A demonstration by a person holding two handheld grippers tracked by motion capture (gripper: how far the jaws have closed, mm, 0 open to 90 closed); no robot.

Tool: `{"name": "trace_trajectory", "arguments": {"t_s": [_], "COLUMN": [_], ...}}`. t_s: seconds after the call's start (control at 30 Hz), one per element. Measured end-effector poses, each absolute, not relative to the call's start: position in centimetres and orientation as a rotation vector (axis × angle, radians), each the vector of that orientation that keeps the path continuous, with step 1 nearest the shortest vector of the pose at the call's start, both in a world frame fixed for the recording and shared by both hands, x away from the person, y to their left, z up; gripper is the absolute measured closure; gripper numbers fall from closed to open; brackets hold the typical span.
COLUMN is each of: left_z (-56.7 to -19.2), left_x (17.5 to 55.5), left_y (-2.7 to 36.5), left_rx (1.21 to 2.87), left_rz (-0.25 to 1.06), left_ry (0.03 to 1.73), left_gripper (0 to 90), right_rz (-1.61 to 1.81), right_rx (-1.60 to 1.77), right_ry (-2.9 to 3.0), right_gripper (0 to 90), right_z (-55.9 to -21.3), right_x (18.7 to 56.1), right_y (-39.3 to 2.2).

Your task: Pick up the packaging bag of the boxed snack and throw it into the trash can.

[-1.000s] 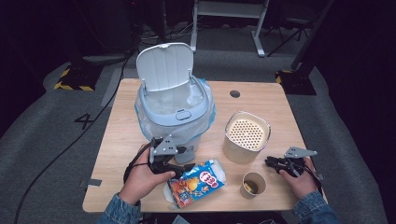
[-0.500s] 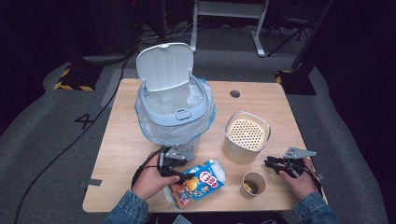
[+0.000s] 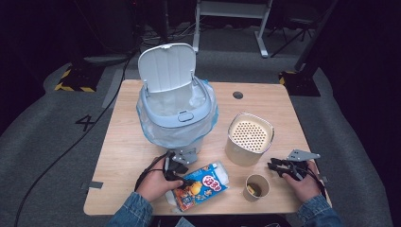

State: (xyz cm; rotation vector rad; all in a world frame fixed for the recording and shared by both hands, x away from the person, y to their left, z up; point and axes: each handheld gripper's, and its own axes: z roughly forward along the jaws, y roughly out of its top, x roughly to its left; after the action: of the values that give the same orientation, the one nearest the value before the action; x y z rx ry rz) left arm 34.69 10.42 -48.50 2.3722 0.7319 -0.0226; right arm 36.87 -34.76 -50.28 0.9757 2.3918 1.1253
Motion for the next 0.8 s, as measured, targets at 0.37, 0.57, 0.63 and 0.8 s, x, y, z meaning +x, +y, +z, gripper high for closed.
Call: {"name": "trace_trajectory", "arguments": {"t_s": [0.37,0.57,0.63,0.8], "left_z": [-48.2,-47.4,-46.6,-44.7], "left_x": [34.8,35.0,35.1,34.8], "left_y": [10.5,11.5,11.8,12.6], "left_rx": [2.440,2.357,2.306,2.186], "left_rz": [0.054,0.000,-0.024,-0.045], "left_ry": [0.675,0.695,0.662,0.616], "left_gripper": [76.7,86.8,86.9,87.0], "right_rz": [1.119,1.119,1.114,1.108], "right_rx": [0.978,0.978,0.980,0.977], "right_ry": [2.386,2.386,2.382,2.375], "right_gripper": [66.3,66.1,64.7,64.4], "right_z": [-50.3,-50.3,-50.3,-50.3], "right_x": [36.9,36.9,36.8,36.8], "right_y": [-34.7,-34.7,-34.7,-34.7]}}
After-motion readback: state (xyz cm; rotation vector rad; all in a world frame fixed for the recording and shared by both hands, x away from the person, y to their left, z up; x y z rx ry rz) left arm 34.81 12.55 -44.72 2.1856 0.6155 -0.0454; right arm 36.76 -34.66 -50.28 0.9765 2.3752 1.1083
